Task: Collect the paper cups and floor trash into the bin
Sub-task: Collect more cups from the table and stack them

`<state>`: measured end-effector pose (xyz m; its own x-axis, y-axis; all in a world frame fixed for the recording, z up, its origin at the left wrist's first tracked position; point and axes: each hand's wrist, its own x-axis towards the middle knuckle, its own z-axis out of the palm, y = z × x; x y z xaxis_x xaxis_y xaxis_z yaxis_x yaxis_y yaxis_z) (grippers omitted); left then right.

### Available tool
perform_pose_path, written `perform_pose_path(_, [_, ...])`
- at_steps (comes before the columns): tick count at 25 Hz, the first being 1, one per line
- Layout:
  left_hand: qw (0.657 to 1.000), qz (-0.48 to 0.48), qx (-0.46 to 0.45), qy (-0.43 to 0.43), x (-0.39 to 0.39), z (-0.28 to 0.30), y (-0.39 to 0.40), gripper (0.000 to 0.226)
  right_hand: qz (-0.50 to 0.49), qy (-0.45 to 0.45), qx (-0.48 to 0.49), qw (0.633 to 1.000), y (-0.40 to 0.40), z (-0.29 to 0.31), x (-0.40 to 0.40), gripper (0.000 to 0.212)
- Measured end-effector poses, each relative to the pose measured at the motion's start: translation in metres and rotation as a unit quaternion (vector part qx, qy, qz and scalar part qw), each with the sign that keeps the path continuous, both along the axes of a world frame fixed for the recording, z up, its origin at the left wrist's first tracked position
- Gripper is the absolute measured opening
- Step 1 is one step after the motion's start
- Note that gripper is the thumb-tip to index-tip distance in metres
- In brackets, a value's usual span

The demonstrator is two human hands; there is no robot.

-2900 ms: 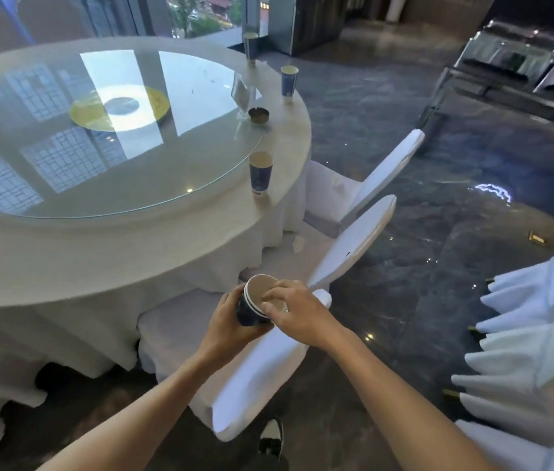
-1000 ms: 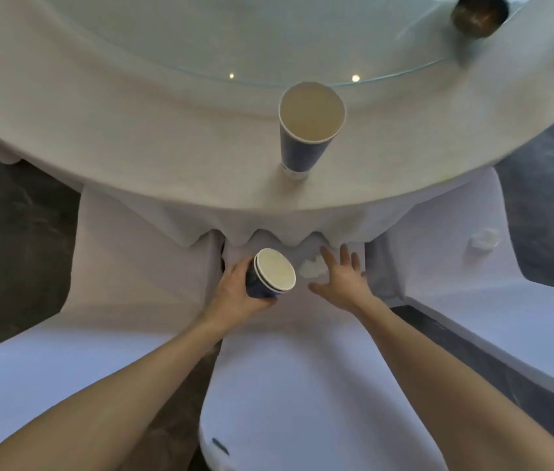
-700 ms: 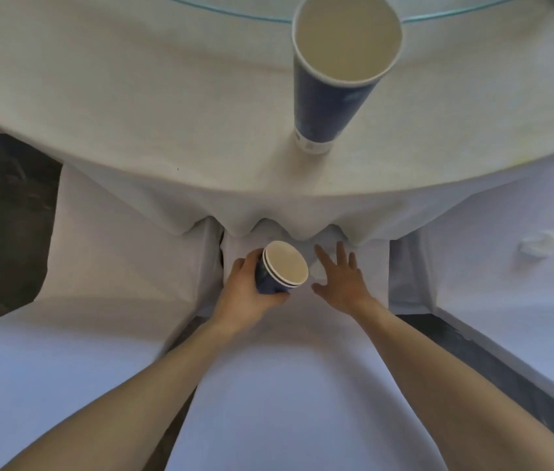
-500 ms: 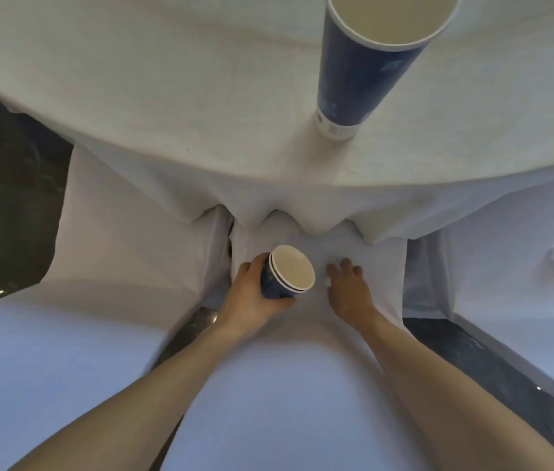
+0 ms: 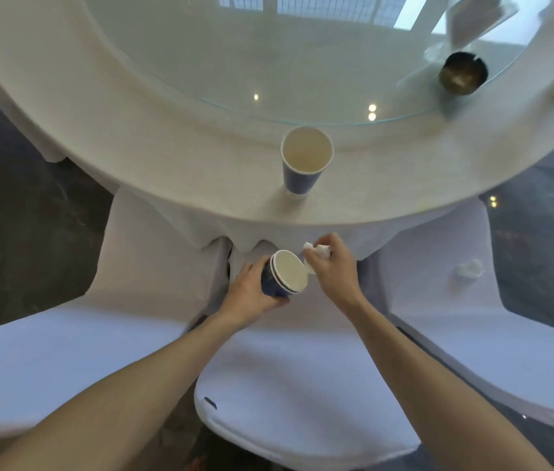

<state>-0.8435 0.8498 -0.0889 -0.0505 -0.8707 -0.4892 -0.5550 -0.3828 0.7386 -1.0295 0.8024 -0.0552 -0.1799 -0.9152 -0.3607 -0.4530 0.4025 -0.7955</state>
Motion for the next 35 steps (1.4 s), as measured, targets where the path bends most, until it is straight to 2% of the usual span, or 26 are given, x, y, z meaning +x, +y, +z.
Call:
perform_pose_path(3, [0.999,0.009,-0.018,0.030,-0.014,0.031,-0.003,0.092,0.040,-0.006,-0.010,0.999,0.003,0.042,0.008,0.021])
perform_pose_path(6, [0.997,0.036,-0.047,0.040,-0.024,0.060,-0.001,0.088,0.132,0.045,-0.050,0.989,0.010,0.065,0.005,0.029])
perform_pose_path(10, [0.992,0.090,-0.080,0.049,-0.029,0.088,0.000,0.082,0.282,0.090,-0.069,0.953,0.007,0.083,-0.013,0.050])
perform_pose_path(13, [0.985,0.137,-0.095,0.044,-0.032,0.104,0.007,0.083,0.354,0.138,-0.110,0.918,0.001,0.092,-0.020,0.056])
perform_pose_path(17, [0.976,0.180,-0.113,0.034,-0.030,0.115,0.010,0.080,0.374,0.123,-0.154,0.906,-0.024,0.116,-0.023,0.040])
perform_pose_path(23, [0.972,0.208,-0.102,0.027,-0.019,0.102,0.014,0.079,0.309,0.139,-0.192,0.921,-0.066,0.142,-0.013,0.024])
perform_pose_path(25, [0.974,0.204,-0.089,0.034,-0.013,0.092,0.009,0.080,0.283,0.168,-0.198,0.923,-0.086,0.141,-0.007,0.052])
perform_pose_path(27, [0.974,0.208,-0.081,0.045,-0.007,0.087,0.005,0.078,0.254,0.195,-0.139,0.937,-0.104,0.136,0.000,0.094])
perform_pose_path(29, [0.970,0.222,-0.076,0.060,0.000,0.086,0.001,0.076,0.255,0.225,-0.081,0.937,-0.125,0.128,0.009,0.121])
perform_pose_path(32, [0.968,0.230,-0.070,0.073,0.010,0.085,-0.005,0.077,0.301,0.270,-0.056,0.913,-0.144,0.115,0.015,0.132])
perform_pose_path(35, [0.969,0.228,-0.069,0.071,0.020,0.084,-0.009,0.081,0.349,0.264,-0.057,0.897,-0.145,0.096,0.019,0.112])
